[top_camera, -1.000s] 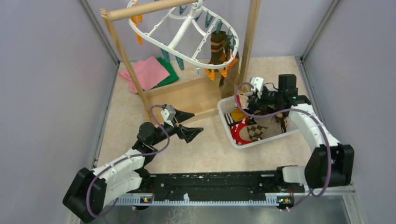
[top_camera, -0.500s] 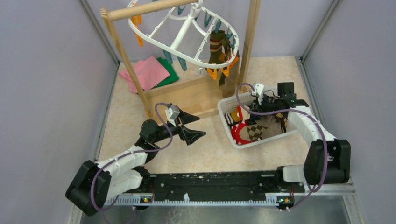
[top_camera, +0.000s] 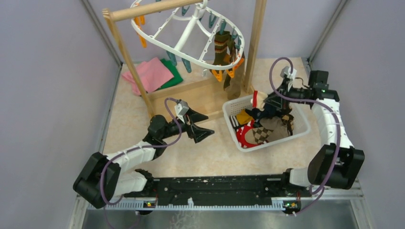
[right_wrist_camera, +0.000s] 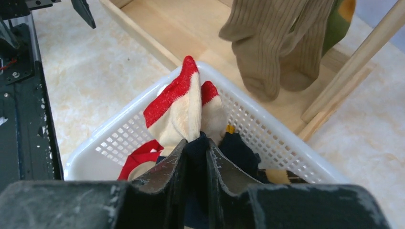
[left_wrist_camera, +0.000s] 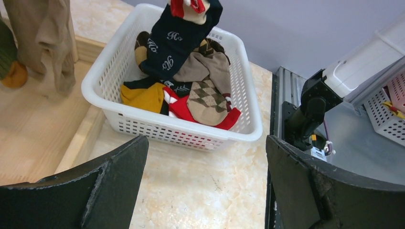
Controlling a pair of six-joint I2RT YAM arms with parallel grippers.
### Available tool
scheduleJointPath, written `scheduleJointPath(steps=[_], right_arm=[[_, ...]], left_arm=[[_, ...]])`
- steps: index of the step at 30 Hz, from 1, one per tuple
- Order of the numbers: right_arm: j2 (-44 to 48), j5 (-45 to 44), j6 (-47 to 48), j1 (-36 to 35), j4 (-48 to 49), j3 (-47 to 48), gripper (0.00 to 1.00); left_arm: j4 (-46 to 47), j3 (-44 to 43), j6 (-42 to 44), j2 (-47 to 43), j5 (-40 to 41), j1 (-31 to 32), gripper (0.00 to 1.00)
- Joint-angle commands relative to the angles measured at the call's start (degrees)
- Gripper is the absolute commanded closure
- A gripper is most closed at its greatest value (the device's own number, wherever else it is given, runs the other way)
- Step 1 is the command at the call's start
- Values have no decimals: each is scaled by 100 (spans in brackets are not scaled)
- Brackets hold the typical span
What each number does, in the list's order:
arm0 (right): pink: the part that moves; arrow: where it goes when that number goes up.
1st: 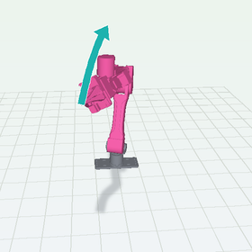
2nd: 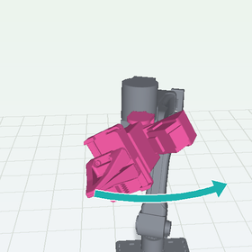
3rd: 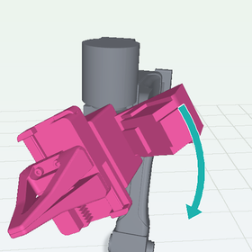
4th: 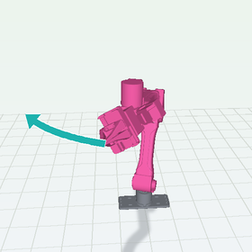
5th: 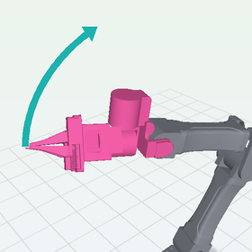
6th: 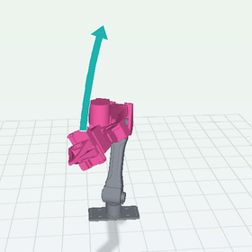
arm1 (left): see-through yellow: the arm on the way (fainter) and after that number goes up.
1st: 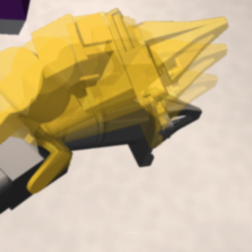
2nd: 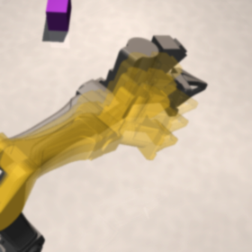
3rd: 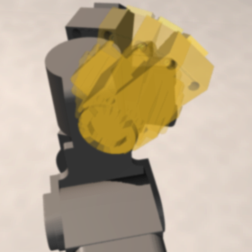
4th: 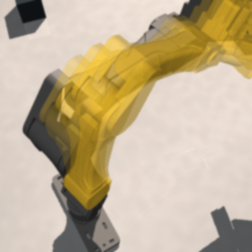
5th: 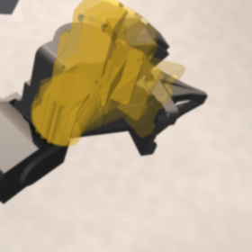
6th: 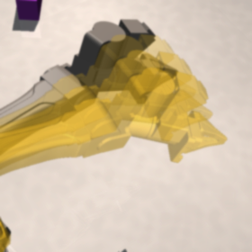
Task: Clip the socks to the hanger
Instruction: Pick up the sock from the bin.
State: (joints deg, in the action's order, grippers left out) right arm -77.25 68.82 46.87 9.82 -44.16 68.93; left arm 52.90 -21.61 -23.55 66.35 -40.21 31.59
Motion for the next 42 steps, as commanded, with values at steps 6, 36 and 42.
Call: scheduleJointPath(steps=[6,36,42], right_arm=[[-228,-1028,-429,-266,757,-936,57],[-992,-2272,805,-738,-487,-563,34],[-677,-2160,898,-779,-701,-465,74]], left_arm=[[525,-305,-114,300,-256,13,1],[373,-233,-139,192,-332,1,1],[609,-229,-451,333,-445,4,1]])
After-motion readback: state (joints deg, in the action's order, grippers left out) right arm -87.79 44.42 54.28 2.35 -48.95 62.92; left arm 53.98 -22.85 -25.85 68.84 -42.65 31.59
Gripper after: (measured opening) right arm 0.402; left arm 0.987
